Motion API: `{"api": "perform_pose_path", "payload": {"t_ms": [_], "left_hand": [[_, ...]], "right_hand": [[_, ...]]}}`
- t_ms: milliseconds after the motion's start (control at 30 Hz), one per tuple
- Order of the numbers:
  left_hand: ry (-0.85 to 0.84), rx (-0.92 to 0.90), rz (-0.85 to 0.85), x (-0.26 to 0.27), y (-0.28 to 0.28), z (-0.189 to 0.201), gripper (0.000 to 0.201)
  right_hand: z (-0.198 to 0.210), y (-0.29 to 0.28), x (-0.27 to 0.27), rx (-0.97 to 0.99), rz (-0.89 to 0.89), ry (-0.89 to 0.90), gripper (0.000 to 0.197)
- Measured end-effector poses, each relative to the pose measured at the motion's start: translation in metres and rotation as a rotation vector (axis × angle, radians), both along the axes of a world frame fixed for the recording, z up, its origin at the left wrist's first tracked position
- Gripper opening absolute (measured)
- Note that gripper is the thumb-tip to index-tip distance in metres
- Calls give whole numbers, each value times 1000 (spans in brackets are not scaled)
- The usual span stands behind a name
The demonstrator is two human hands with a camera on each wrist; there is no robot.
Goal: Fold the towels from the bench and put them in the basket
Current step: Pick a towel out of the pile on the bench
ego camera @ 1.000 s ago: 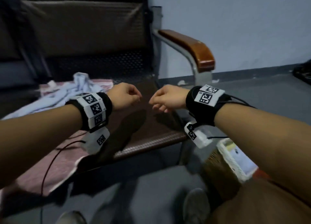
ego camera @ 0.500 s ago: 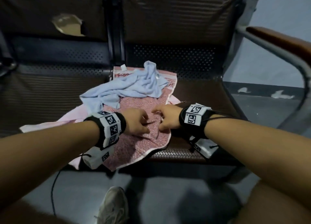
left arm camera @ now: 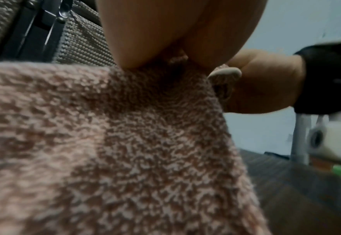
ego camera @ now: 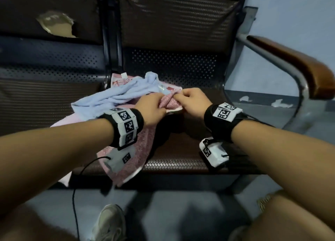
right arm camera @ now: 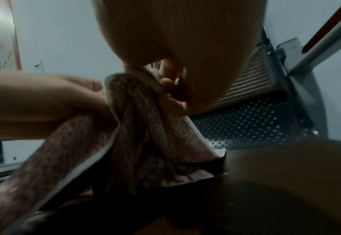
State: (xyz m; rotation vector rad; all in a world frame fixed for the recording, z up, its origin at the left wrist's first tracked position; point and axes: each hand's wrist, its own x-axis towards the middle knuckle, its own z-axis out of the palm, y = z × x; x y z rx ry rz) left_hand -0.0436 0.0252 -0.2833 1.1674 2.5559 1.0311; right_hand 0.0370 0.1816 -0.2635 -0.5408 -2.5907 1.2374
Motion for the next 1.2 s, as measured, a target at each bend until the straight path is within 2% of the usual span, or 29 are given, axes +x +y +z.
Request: {"api": "perform_pose_path", "payload": {"t_ms": [67, 133, 200, 233, 300, 333, 400, 433, 500, 533, 567, 600, 633, 667, 700, 767, 833, 900, 933, 1000, 1100, 1133, 1200], "left_hand": [[-68, 126, -39, 8, 17, 12, 18], [-220, 278, -65, 16, 35, 24, 20], [-377, 422, -96, 23, 50, 39, 31], [-437, 478, -114, 26, 56, 46, 36], [-522, 561, -131, 30, 64, 59, 41], [-574, 586, -123, 31, 68, 63, 37], [-622, 593, -102, 35, 75, 69, 27], [-621, 585, -94, 37, 77, 70, 21], [-577, 547, -137, 36, 77, 67, 12], [-510, 474, -204, 34, 75, 64, 18], [-373, 329, -240, 30, 73, 60, 34], [-170, 138, -211, 27, 70, 55, 52], [43, -29, -150, 23, 69, 50, 59], [181, -117, -78, 18, 69, 45, 54], [225, -134, -21, 15, 69, 43, 45], [155, -68, 95, 8, 74, 43, 35], [-46, 132, 198, 1, 79, 47, 29], [-198, 302, 221, -6, 81, 52, 27], [-223, 326, 213, -7, 81, 55, 24], [-193, 300, 173, -5, 81, 55, 32], [-36, 243, 64, 5, 80, 52, 52], [33, 206, 23, 8, 81, 50, 49], [146, 153, -33, 16, 83, 50, 24]], "right_hand": [[7, 8, 13, -28, -22, 50, 30], [13, 15, 24, -240, -25, 126, 21], [14, 24, 36, -436, 22, 151, 35], [12, 28, 43, -470, 74, 139, 40], [6, 35, 56, -388, 163, 75, 40], [4, 39, 59, -288, 163, 18, 28], [4, 48, 59, -107, 50, -39, 7], [7, 55, 57, -70, -33, -32, 12], [15, 67, 51, -45, -174, 51, 24], [19, 73, 50, -37, -218, 110, 27], [23, 79, 49, -24, -258, 162, 28], [26, 86, 48, 2, -292, 203, 25], [30, 90, 48, 36, -319, 237, 19], [34, 94, 49, 66, -331, 276, 12], [39, 97, 50, 86, -328, 317, 6], [47, 101, 52, 123, -315, 394, 6], [54, 103, 55, 156, -269, 379, 15], [54, 104, 59, 192, -185, 221, 20], [51, 103, 61, 218, -147, 125, 19], [44, 102, 64, 278, -137, 36, 14], [47, 99, 65, 298, -138, 92, 16], [52, 97, 64, 289, -116, 102, 17], [63, 90, 59, 287, -63, 122, 20]]}}
